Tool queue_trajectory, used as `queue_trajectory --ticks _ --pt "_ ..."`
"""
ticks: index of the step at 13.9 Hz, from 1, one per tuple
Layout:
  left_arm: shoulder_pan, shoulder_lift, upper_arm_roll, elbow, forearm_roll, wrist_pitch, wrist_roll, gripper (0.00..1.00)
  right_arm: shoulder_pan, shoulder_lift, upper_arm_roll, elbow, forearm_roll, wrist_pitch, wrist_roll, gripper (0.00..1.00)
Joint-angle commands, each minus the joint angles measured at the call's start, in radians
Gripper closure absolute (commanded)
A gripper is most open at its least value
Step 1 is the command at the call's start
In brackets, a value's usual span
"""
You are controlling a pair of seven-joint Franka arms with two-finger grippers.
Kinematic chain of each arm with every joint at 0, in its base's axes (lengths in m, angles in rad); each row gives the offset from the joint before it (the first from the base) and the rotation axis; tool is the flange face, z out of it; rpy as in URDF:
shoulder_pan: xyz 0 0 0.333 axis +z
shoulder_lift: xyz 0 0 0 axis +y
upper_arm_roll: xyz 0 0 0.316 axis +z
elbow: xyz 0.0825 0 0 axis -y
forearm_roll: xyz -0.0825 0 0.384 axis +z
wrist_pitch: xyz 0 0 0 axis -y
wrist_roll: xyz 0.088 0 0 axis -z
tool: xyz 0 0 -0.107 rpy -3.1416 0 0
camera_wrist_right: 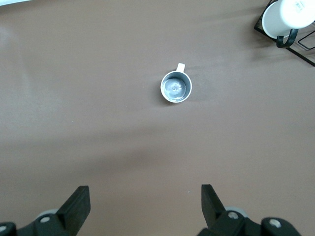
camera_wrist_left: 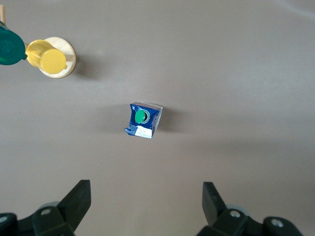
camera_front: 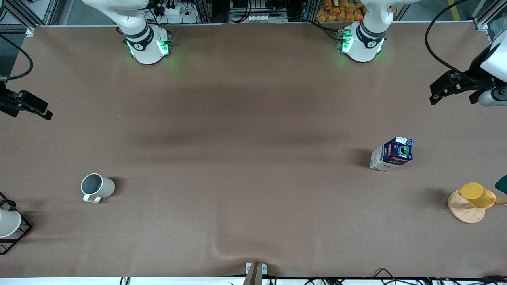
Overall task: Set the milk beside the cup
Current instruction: 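Reach the left gripper down to the milk carton while the right gripper reaches the mug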
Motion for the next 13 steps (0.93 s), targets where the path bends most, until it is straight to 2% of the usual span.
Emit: queue_trajectory --ticks 1,8,10,13 --pt "-0.001 0.007 -0.019 0.005 0.019 0.004 0.003 0.0 -0.005 -0.001 0.001 0.003 0.011 -0.007 0.012 0.0" --pt "0.015 0.102 -0.011 -0.006 -0.018 0.046 0.015 0.0 0.006 0.007 0.001 0.006 0.009 -0.002 0.009 0.0" --pt "0.016 0.118 -0.011 -0.068 -0.016 0.108 0.015 0.0 0.026 0.027 0.006 0.01 0.0 -0.005 0.001 0.0" --pt "0.022 0.09 -0.01 -0.243 -0.006 0.272 0.018 0.0 0.026 0.074 0.006 0.009 0.004 -0.005 0.004 0.0"
